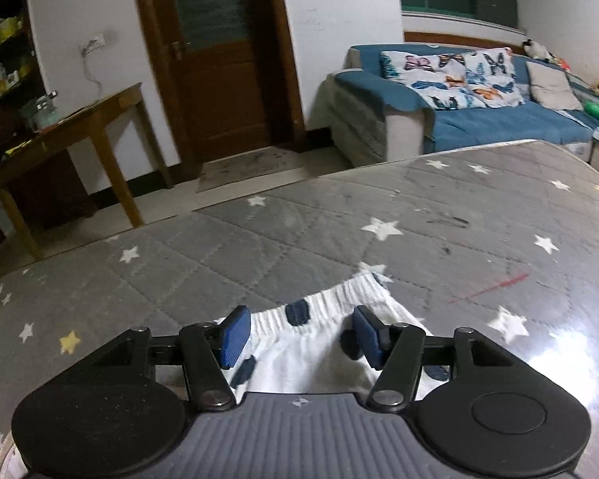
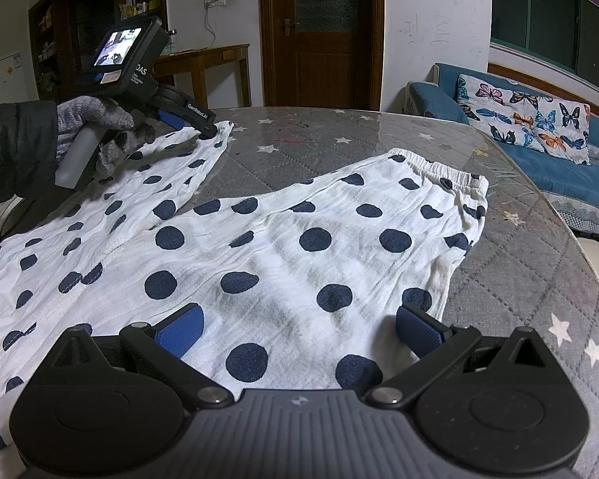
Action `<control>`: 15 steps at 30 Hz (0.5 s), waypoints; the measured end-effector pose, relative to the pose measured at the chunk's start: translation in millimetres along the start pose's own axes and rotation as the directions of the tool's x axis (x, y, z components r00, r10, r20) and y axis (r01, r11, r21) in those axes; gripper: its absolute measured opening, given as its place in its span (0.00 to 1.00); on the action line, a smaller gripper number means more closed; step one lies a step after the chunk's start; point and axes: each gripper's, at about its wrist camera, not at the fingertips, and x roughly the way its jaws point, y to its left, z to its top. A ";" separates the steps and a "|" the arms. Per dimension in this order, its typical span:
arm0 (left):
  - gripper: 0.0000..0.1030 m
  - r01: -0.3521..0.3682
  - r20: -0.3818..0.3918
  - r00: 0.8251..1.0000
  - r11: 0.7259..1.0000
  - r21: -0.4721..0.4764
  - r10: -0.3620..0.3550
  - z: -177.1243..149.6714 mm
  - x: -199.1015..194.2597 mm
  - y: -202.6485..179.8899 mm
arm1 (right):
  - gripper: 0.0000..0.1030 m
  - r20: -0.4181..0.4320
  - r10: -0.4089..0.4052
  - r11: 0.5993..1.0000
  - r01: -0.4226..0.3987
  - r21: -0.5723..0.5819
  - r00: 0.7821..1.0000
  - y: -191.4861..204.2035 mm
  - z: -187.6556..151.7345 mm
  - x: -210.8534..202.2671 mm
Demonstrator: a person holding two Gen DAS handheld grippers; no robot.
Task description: Fold clothes
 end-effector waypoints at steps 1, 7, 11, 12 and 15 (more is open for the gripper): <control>0.58 0.006 0.002 1.000 1.000 -0.002 -0.006 -1.4 -4.0 1.2 | 1.00 0.000 0.000 1.000 0.000 0.000 1.000 0.0 0.0 0.0; 0.58 0.069 0.009 0.998 0.998 -0.001 -0.069 -19.2 -40.7 6.4 | 1.00 0.000 -0.001 1.000 0.001 -0.001 1.000 0.3 -0.2 0.1; 0.58 0.124 0.000 0.992 0.991 0.043 -0.125 -39.4 -70.3 3.2 | 1.00 -0.001 -0.003 1.000 0.003 -0.003 1.000 0.4 0.1 0.4; 0.58 0.139 -0.007 0.990 0.989 0.051 -0.139 -44.5 -76.5 2.3 | 1.00 -0.001 -0.004 1.000 0.004 -0.004 1.000 0.6 0.1 0.4; 0.58 0.173 -0.022 0.985 0.983 0.068 -0.172 -60.0 -93.3 -0.4 | 1.00 -0.002 -0.005 1.000 0.005 -0.005 1.000 0.8 0.1 0.5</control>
